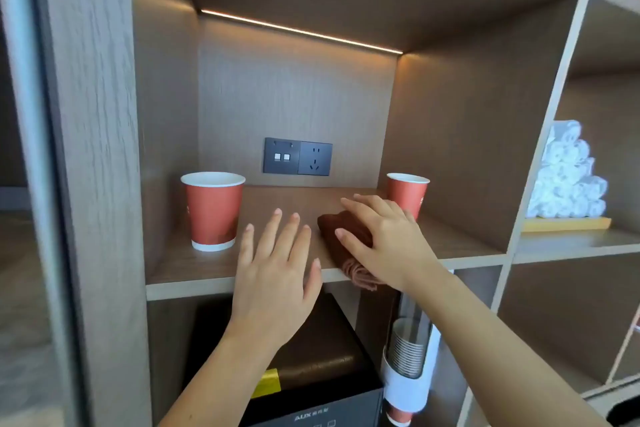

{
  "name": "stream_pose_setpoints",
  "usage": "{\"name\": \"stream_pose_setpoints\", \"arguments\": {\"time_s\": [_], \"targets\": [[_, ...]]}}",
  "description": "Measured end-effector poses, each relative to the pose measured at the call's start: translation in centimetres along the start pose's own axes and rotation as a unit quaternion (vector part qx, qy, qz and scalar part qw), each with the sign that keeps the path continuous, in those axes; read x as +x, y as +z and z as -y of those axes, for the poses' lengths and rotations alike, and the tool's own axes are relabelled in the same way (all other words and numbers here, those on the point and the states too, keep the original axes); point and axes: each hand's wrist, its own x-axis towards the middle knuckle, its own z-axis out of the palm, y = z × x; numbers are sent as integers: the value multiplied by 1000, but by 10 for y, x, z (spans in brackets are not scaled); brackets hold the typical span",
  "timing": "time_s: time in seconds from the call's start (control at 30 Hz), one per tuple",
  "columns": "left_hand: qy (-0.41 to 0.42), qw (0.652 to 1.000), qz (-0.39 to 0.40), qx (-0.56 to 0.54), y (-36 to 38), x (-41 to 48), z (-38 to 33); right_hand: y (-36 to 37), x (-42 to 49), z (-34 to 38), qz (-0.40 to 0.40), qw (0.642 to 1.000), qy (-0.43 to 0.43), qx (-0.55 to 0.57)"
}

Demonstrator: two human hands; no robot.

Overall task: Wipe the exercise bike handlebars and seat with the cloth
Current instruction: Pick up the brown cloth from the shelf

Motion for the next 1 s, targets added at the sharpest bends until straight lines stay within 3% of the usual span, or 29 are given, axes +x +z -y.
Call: {"name": "stream_pose_setpoints", "arguments": {"time_s": [0.13,0.2,0.5,0.67,0.8,1.0], "targets": [[9,1000,-22,7,6,0,1,9,15,3,95,993,60,41],[6,1000,-28,-1,9,-1,0,19,15,1,142,988,50,30],[-3,999,-37,4,9,-2,-1,15,-1,-16,111,991,-66,39],[-4,999,-37,-3,10,-2,-2,1,-7,-34,152,976,-135,81],[-7,999,-31,-11,11,-2,-2,-4,4,-30,193,970,-80,128],[-5,999,-36,-13,11,-2,-1,14,19,-15,205,977,22,53]]}}
